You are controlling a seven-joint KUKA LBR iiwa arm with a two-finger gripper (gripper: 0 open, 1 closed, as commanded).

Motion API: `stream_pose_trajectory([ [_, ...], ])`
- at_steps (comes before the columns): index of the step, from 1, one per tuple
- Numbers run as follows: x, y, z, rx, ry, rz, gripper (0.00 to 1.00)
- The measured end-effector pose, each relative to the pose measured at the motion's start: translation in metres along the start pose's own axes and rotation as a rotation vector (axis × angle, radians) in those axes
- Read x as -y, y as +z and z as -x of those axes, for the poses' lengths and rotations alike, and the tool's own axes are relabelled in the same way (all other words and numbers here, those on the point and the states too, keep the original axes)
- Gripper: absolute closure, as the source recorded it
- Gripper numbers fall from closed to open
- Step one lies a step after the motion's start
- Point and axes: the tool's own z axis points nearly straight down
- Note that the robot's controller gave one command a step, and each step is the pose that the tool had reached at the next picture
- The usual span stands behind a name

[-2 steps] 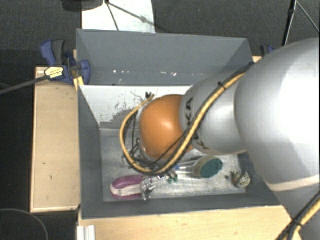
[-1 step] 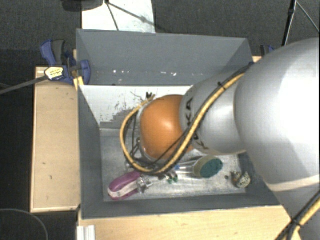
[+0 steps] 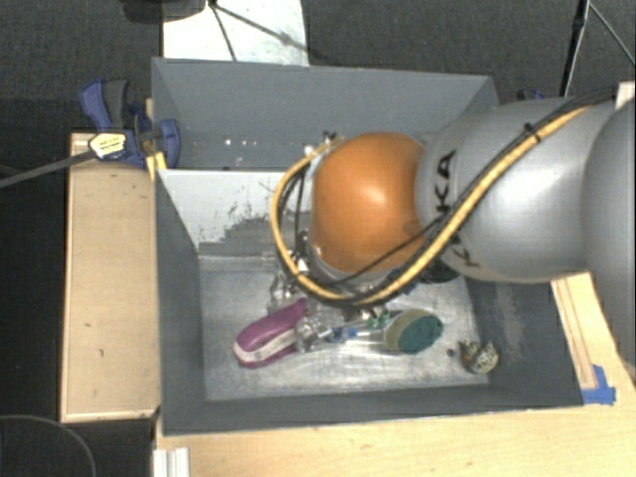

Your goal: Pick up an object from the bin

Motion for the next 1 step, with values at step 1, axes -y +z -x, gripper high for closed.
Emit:
stream_pose_trajectory([
  [1, -0.026, -0.0484, -0.0001, -0.001, -0.002, 0.002, 1.0],
])
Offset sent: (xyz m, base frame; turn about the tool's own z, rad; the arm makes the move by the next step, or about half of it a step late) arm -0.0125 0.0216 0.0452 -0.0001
